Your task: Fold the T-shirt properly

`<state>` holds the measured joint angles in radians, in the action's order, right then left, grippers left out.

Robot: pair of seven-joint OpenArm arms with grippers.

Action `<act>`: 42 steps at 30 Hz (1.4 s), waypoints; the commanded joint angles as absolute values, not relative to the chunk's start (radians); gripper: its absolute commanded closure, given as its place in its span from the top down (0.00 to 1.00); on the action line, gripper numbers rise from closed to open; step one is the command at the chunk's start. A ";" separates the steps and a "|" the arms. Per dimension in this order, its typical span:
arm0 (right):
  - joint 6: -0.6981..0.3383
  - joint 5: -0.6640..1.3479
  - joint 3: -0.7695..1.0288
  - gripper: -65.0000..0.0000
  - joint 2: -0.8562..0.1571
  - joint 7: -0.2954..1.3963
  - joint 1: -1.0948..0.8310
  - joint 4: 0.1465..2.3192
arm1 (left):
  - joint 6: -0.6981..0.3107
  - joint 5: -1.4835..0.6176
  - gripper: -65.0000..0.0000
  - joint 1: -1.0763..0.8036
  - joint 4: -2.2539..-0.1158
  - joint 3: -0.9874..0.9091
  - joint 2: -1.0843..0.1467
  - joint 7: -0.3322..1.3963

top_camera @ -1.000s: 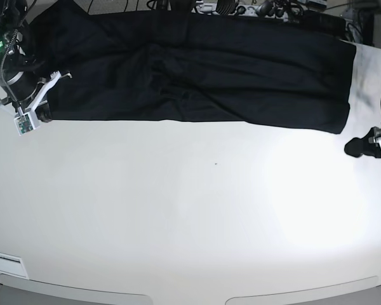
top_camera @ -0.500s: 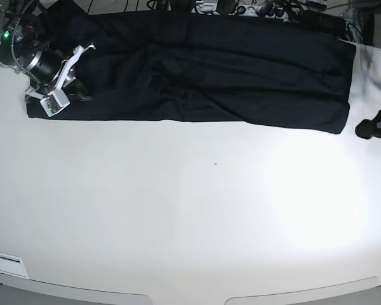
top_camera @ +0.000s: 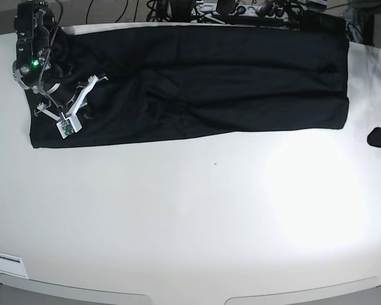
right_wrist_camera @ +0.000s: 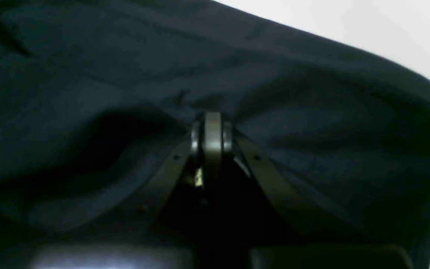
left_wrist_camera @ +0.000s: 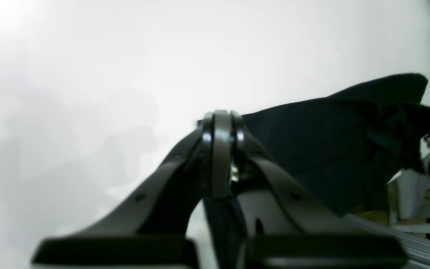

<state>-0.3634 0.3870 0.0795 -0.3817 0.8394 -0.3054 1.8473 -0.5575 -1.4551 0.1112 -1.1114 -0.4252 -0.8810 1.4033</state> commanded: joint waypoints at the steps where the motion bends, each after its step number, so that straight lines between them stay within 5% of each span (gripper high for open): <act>1: -0.311 0.335 0.086 0.00 -0.396 0.869 -0.292 1.850 | -0.561 -1.472 0.00 0.125 -1.124 -0.436 -0.914 1.396; 9: -0.045 0.234 0.086 0.00 -0.396 0.886 -0.306 1.805 | -0.561 -1.473 0.00 0.121 -1.124 -0.436 -0.913 1.396; 16: 0.028 0.148 0.087 0.01 -0.398 0.922 -0.231 1.816 | -0.569 -1.484 0.00 0.076 -1.124 -0.436 -0.894 1.396; 21: -0.004 0.157 0.087 0.49 -0.399 1.012 -0.168 1.902 | -0.541 -1.484 0.00 0.063 -1.124 -0.436 -0.875 1.396; 24: -0.003 0.124 0.090 0.53 -0.402 1.015 -0.175 1.953 | -0.529 -1.484 0.00 0.047 -1.125 -0.436 -0.872 1.396; 28: -0.003 0.103 0.136 0.53 -0.419 1.012 -0.175 1.959 | -0.546 -1.484 0.54 0.045 -1.125 -0.436 -0.851 1.396; 29: -0.004 0.103 0.153 0.53 -0.429 1.013 -0.179 1.959 | -0.545 -1.484 0.61 0.045 -1.125 -0.436 -0.843 1.396; 42: -0.008 0.141 0.368 0.53 -0.485 1.010 -0.308 1.959 | -0.538 -1.484 0.61 0.045 -1.126 -0.363 -0.725 1.396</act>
